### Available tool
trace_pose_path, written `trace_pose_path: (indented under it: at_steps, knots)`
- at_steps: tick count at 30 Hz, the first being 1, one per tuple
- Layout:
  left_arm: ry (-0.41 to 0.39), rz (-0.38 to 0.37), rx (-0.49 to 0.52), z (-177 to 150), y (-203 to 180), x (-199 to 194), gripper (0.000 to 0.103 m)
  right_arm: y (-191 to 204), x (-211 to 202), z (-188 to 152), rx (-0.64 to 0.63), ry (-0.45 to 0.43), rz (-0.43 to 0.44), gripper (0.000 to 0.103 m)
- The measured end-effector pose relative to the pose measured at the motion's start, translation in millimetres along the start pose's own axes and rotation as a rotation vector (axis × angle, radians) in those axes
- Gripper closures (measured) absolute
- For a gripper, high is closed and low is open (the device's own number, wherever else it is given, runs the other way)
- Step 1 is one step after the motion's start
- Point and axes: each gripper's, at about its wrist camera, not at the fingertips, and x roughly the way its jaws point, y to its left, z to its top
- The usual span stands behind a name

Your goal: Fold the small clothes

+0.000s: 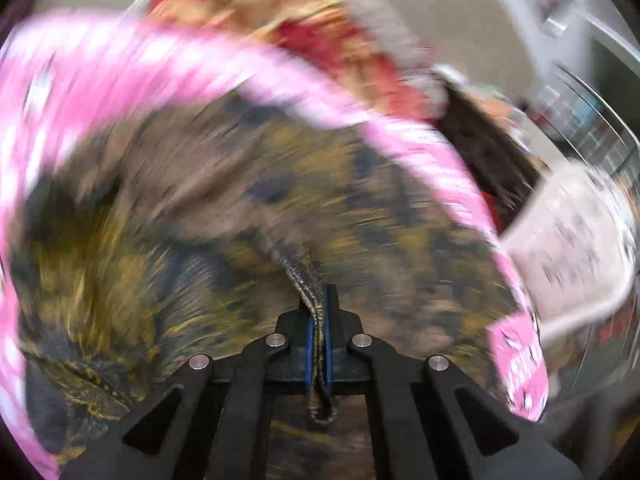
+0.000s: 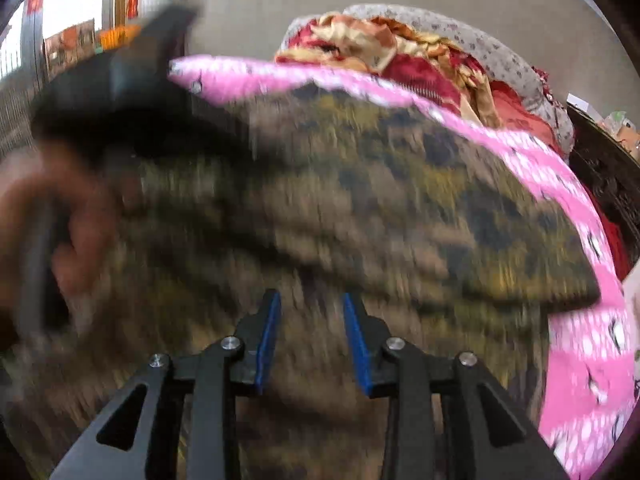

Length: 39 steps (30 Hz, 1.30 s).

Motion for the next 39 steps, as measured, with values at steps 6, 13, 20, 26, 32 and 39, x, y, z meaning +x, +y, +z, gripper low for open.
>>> trace_pose_path:
  at_steps: [6, 13, 20, 26, 32, 39]
  knots:
    - [-0.15, -0.129, 0.302, 30, -89, -87, 0.103, 0, -4, -16, -0.007, -0.034, -0.05, 0.059]
    - [-0.183, 0.001, 0.26, 50, -32, -135, 0.103, -5, -5, -17, 0.012, -0.032, -0.03, 0.057]
    - [0.07, 0.19, 0.068, 19, 84, -51, 0.103, -4, -1, -16, 0.016, -0.028, -0.029, 0.056]
    - [0.138, 0.21, -0.005, -13, 106, -39, 0.103, -5, -1, -15, 0.03, -0.021, -0.016, 0.055]
    - [0.048, 0.265, -0.012, -8, 105, -67, 0.103, -68, -39, 31, 0.144, -0.144, 0.005, 0.055]
    - [-0.092, 0.278, -0.025, 6, 83, -71, 0.096, -184, 9, 37, 0.303, -0.043, 0.055, 0.091]
